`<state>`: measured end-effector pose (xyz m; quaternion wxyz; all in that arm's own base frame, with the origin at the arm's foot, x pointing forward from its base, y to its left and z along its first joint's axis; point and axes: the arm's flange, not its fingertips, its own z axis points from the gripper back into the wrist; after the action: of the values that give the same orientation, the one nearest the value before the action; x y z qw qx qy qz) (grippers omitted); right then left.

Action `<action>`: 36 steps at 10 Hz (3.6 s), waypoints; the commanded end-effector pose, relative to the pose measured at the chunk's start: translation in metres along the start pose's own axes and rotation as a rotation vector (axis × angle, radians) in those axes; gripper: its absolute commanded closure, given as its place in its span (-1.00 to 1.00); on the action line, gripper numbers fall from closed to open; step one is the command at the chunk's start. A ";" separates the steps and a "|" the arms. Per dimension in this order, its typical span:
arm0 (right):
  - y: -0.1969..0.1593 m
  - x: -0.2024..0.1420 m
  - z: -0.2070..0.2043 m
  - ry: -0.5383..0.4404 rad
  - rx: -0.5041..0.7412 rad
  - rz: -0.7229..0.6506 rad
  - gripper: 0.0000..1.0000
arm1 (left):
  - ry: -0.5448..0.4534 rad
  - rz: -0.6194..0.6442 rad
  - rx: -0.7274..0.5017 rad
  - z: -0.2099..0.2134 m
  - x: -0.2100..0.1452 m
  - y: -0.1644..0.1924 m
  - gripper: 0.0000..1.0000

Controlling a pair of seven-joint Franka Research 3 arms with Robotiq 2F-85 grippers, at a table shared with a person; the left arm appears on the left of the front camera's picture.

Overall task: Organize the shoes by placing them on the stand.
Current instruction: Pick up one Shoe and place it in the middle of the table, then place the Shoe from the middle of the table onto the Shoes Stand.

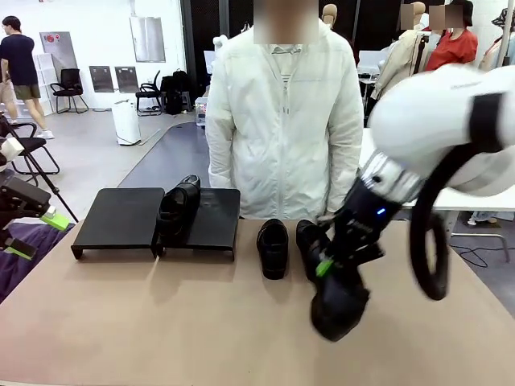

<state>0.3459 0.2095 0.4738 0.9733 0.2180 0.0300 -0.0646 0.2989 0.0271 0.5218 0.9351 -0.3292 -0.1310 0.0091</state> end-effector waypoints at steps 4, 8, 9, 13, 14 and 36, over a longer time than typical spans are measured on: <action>0.031 0.026 -0.103 0.139 -0.001 0.153 1.00 | 0.006 -0.010 -0.008 0.002 0.000 0.003 -1.00; 0.025 0.043 -0.135 0.060 0.054 0.228 1.00 | 0.006 -0.010 -0.008 0.002 0.000 0.003 -1.00; 0.022 0.050 -0.144 0.040 0.101 0.215 1.00 | 0.006 -0.010 -0.008 0.002 0.000 0.003 -1.00; 0.021 0.053 -0.150 0.145 0.121 0.174 0.01 | 0.006 -0.010 -0.008 0.002 0.000 0.003 -1.00; 0.020 0.054 -0.149 0.151 0.129 0.184 -1.00 | 0.006 -0.010 -0.008 0.002 0.000 0.003 -1.00; -0.257 0.058 0.155 -0.228 0.350 -0.236 -1.00 | 0.006 -0.010 -0.008 0.002 0.000 0.003 -1.00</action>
<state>0.3687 -0.0918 0.4960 0.9020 0.3693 -0.0699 -0.2123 0.2987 0.0276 0.5219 0.9350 -0.3295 -0.1311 0.0096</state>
